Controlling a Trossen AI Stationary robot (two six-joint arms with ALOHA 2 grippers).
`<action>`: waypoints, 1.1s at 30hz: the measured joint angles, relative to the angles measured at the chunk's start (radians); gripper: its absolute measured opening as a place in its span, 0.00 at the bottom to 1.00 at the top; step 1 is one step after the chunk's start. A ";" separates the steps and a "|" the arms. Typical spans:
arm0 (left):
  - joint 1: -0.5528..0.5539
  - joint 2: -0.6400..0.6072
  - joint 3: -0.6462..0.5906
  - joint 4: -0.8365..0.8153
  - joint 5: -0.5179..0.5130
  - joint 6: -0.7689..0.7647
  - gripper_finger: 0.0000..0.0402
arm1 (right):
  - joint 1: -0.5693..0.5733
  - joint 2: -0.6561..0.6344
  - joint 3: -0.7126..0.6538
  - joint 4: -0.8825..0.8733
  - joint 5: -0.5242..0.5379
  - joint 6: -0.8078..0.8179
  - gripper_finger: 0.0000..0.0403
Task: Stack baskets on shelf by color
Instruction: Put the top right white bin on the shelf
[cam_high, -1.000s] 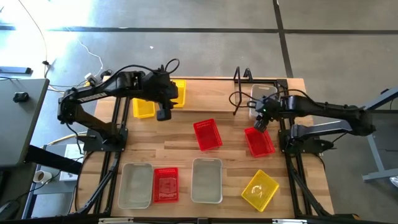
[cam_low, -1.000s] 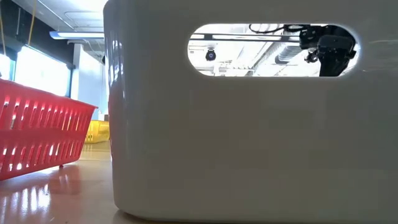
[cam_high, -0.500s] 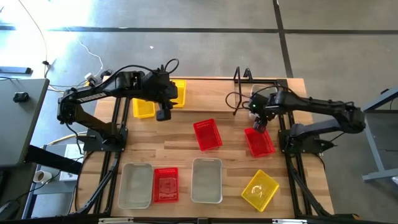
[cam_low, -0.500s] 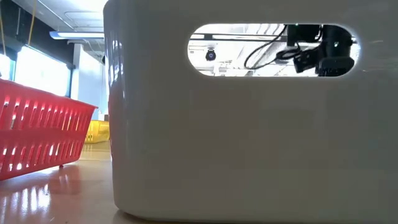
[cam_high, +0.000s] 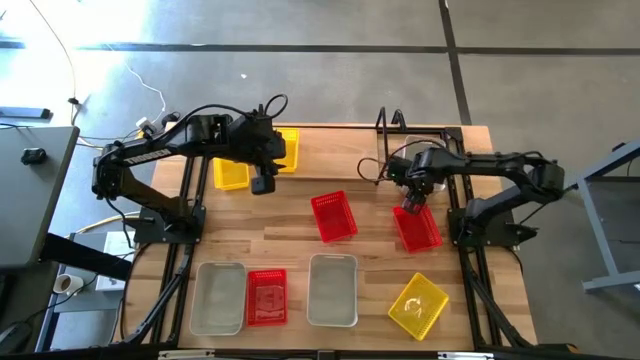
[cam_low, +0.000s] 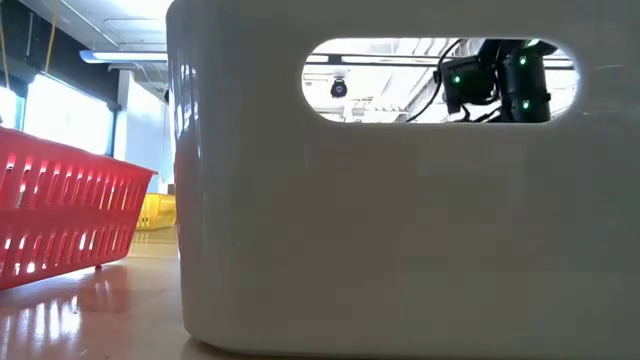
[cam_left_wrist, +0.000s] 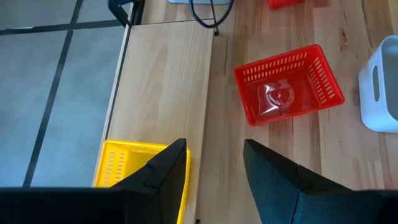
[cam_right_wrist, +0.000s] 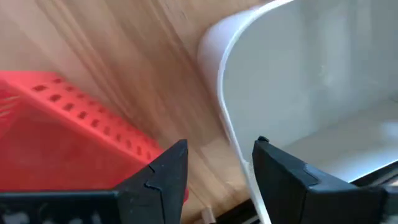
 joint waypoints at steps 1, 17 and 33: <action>0.000 0.000 0.000 0.000 0.000 0.000 0.37 | 0.000 0.011 0.000 0.000 0.012 0.000 0.41; 0.000 0.000 0.000 0.000 -0.002 0.000 0.37 | 0.002 0.059 0.000 -0.038 0.067 -0.004 0.02; 0.000 0.001 0.000 0.000 -0.005 0.000 0.37 | 0.106 -0.061 0.060 -0.170 0.078 0.210 0.00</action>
